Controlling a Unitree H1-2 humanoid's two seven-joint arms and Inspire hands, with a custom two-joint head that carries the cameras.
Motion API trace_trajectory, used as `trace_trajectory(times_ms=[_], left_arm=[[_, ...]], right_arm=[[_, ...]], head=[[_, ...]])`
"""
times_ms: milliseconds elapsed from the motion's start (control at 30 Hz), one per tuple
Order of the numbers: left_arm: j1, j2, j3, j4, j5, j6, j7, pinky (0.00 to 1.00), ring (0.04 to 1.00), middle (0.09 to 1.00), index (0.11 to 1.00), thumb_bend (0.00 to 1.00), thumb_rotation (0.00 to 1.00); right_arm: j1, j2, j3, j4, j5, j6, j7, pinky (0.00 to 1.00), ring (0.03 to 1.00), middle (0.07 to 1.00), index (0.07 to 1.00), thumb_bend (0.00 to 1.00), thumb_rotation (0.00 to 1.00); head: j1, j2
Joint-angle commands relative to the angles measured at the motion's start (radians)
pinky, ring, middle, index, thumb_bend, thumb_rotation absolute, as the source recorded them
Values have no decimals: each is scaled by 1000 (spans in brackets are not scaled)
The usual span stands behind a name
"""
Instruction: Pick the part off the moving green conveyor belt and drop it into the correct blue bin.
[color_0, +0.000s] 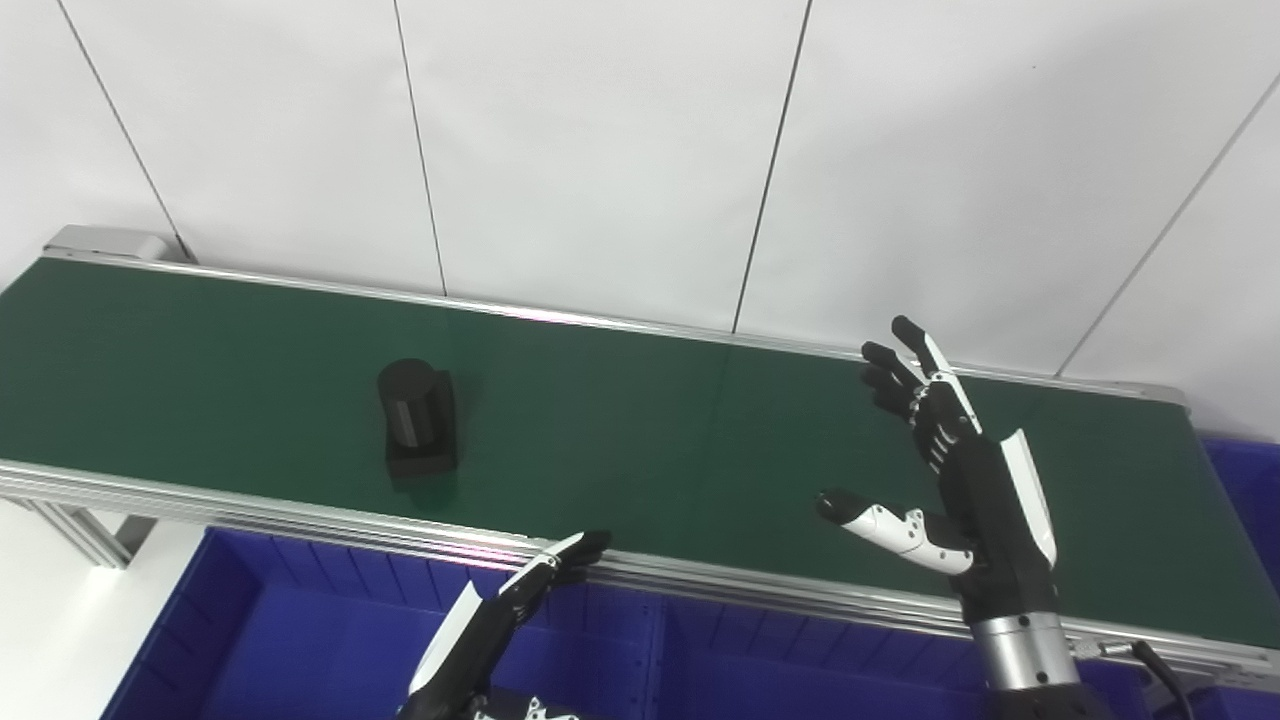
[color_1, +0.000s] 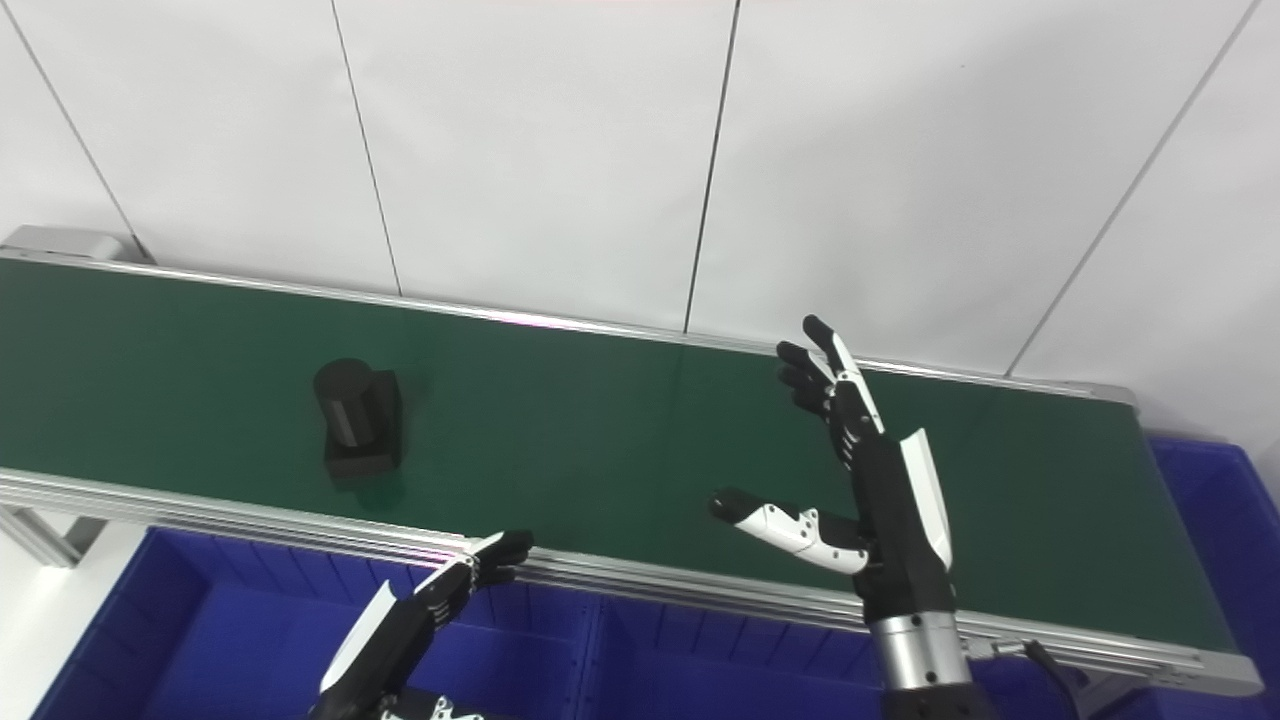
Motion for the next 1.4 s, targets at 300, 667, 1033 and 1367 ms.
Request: trace_trajectory(times_ms=[300,667,1033,1367], left_arm=[[32,-23,43,15,26,-14,-20,827,875,886,868,870,336],[23,-49,62,53,40,-19,-24,802,856,873,858,878,337],[19,-59,70,73,37,-41,-17,818,871,878,862,875,347],[20,-73,78,80,51,-37,-7,817,865,876,864,864,369]], right_arm=[[-28,-18,4,5,-1,-6,7,843,852,875,956,849,490],[-84,-26,39,69,-55,41,33,866,874,893,958,853,496],[-221,-32,101,141,-145,143,78,841,856,898,947,884,470],[-305,-29,136,198,-190,183,86,808,862,898,937,897,476]], head=[[27,-40],[24,-66],[16,-66],[18,-69]])
